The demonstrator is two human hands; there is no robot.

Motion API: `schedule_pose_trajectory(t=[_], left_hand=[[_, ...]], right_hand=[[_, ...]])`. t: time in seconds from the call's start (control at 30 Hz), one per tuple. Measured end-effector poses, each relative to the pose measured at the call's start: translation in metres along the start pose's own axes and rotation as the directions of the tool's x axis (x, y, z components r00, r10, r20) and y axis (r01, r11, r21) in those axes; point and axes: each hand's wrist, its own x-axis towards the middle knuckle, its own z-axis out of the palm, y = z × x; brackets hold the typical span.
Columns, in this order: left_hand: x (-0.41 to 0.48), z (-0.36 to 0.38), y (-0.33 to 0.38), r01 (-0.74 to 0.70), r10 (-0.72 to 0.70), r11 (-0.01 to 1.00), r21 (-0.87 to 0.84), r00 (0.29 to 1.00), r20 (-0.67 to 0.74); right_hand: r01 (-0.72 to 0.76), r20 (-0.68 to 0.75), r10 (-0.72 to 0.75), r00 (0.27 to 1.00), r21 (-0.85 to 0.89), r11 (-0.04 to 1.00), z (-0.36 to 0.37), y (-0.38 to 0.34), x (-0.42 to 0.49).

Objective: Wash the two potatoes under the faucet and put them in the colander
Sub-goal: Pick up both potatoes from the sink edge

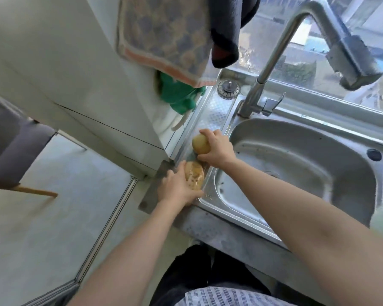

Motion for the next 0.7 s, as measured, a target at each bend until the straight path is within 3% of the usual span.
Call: schedule_pose_trajectory(t=[0.13, 0.23, 0.3, 0.43, 0.53, 0.7], left_hand=[[0.008, -0.011, -0.001, -0.013, 0.009, 0.989, -0.145, 0.999, -0.031], [0.007, -0.022, 0.02, -0.042, 0.012, 0.937, -0.347, 0.996, -0.087], [0.005, -0.027, 0.043, -0.086, 0.034, 0.879, -0.469, 0.992, -0.118], [-0.002, -0.022, 0.094, -0.104, 0.092, 0.746, -0.657, 0.994, -0.053], [-0.018, -0.009, 0.137, -0.158, 0.193, 0.738, -0.656, 0.981, -0.02], [-0.058, 0.027, 0.216, -0.312, 0.439, 0.706, -0.636, 0.897, 0.047]], right_hand=[[-0.046, -0.128, 0.087, 0.988, 0.289, 0.956, -0.004, 0.005, -0.012], [-0.112, -0.157, 0.258, 0.953, 0.611, 0.784, -0.02, 0.009, -0.026], [-0.106, -0.192, 0.344, 0.919, 0.721, 0.685, -0.034, 0.016, -0.039], [-0.056, -0.276, 0.435, 0.857, 0.79, 0.611, -0.07, 0.044, -0.079], [-0.043, -0.329, 0.506, 0.797, 0.805, 0.592, -0.1, 0.08, -0.122], [-0.096, -0.427, 0.664, 0.613, 0.795, 0.599, -0.143, 0.154, -0.205]])
